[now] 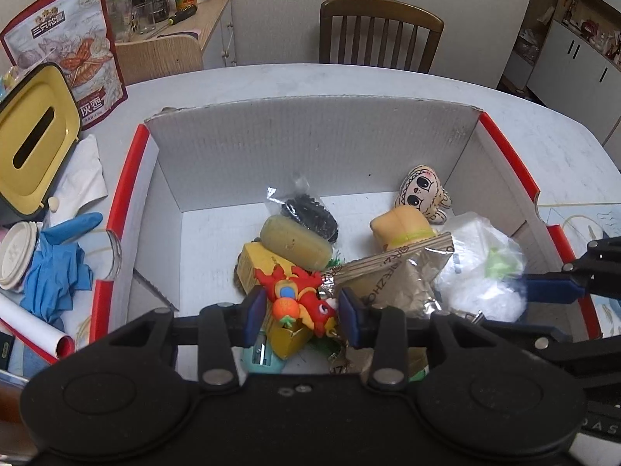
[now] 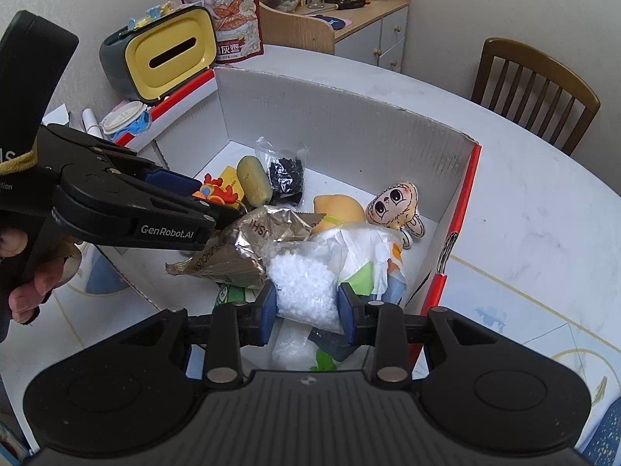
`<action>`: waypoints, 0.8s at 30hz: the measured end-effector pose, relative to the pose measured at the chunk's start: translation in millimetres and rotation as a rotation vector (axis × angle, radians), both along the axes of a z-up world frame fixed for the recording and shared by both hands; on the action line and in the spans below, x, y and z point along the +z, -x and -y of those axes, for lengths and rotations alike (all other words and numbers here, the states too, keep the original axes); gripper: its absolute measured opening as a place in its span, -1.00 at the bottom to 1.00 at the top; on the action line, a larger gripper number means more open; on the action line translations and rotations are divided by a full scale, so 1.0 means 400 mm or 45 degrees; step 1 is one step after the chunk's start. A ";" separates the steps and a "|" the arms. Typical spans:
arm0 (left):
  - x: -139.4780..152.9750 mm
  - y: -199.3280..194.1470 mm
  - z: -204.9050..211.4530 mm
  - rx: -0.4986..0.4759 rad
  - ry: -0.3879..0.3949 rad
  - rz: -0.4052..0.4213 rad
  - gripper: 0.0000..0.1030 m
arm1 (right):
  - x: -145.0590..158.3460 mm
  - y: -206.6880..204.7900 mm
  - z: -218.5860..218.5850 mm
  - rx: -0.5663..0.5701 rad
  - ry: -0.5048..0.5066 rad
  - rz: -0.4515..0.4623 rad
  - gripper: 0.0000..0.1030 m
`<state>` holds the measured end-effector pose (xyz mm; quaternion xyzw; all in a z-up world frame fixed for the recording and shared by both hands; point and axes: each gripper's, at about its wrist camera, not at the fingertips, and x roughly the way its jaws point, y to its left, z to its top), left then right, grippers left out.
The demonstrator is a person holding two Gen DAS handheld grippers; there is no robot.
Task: Organize objects
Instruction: 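Open both tools to release the keychain and bead bag into the box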
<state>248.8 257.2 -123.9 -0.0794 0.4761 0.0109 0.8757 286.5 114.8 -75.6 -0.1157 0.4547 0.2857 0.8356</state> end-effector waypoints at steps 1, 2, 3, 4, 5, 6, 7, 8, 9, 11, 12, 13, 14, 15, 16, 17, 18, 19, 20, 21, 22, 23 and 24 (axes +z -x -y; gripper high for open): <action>-0.001 0.000 -0.001 0.001 0.003 -0.002 -0.24 | 0.002 0.002 0.001 -0.003 -0.004 0.003 -0.09; 0.000 0.001 -0.001 0.003 0.003 -0.002 -0.24 | 0.005 0.004 0.004 -0.006 -0.008 0.010 -0.04; 0.000 0.003 0.000 0.005 0.002 -0.002 -0.24 | 0.008 0.006 0.006 -0.005 -0.018 0.014 0.00; 0.000 0.004 -0.002 0.008 0.003 -0.003 -0.23 | 0.012 0.008 0.007 -0.006 -0.027 0.012 0.01; 0.002 0.007 -0.003 0.009 0.009 0.000 -0.23 | 0.015 0.009 0.009 -0.010 -0.031 0.011 0.02; 0.003 0.010 -0.004 0.009 0.013 0.004 -0.21 | 0.020 0.011 0.012 -0.014 -0.033 0.013 0.04; 0.006 0.014 -0.003 0.008 0.013 0.010 -0.19 | 0.024 0.013 0.015 -0.017 -0.040 0.016 0.06; 0.009 0.018 -0.004 0.007 0.011 0.016 -0.19 | 0.029 0.015 0.019 -0.023 -0.047 0.018 0.07; 0.012 0.021 -0.003 0.007 0.011 0.020 -0.19 | 0.034 0.018 0.023 -0.029 -0.057 0.018 0.07; 0.020 0.029 -0.003 0.008 0.017 0.032 -0.18 | 0.046 0.024 0.031 -0.039 -0.084 0.019 0.08; 0.025 0.035 -0.002 0.008 0.020 0.038 -0.15 | 0.053 0.028 0.035 -0.042 -0.097 0.023 0.08; 0.030 0.040 -0.002 0.007 0.023 0.047 -0.12 | 0.060 0.032 0.038 -0.045 -0.109 0.028 0.09; 0.035 0.046 -0.001 0.008 0.023 0.058 -0.01 | 0.067 0.036 0.042 -0.050 -0.121 0.035 0.09; 0.042 0.053 0.001 0.011 0.021 0.072 0.14 | 0.074 0.041 0.047 -0.056 -0.135 0.042 0.12; 0.049 0.061 0.002 0.011 0.018 0.088 0.15 | 0.082 0.044 0.051 -0.063 -0.150 0.048 0.16; 0.057 0.068 0.005 0.008 0.016 0.102 0.16 | 0.089 0.048 0.055 -0.071 -0.167 0.055 0.17; 0.064 0.075 0.008 0.005 0.012 0.112 0.16 | 0.096 0.052 0.060 -0.079 -0.183 0.060 0.17; 0.071 0.080 0.009 0.005 0.009 0.120 0.16 | 0.103 0.055 0.065 -0.087 -0.201 0.064 0.18; 0.077 0.086 0.011 0.007 0.010 0.128 0.17 | 0.110 0.059 0.070 -0.094 -0.216 0.068 0.18; 0.084 0.092 0.012 0.007 0.014 0.138 0.20 | 0.116 0.063 0.074 -0.102 -0.229 0.075 0.20; 0.091 0.099 0.014 0.006 0.016 0.147 0.22 | 0.121 0.067 0.078 -0.109 -0.241 0.082 0.24; 0.099 0.105 0.016 0.005 0.014 0.158 0.24 | 0.126 0.071 0.081 -0.115 -0.254 0.089 0.25; 0.106 0.112 0.018 0.003 0.011 0.169 0.26 | 0.132 0.076 0.085 -0.118 -0.265 0.095 0.25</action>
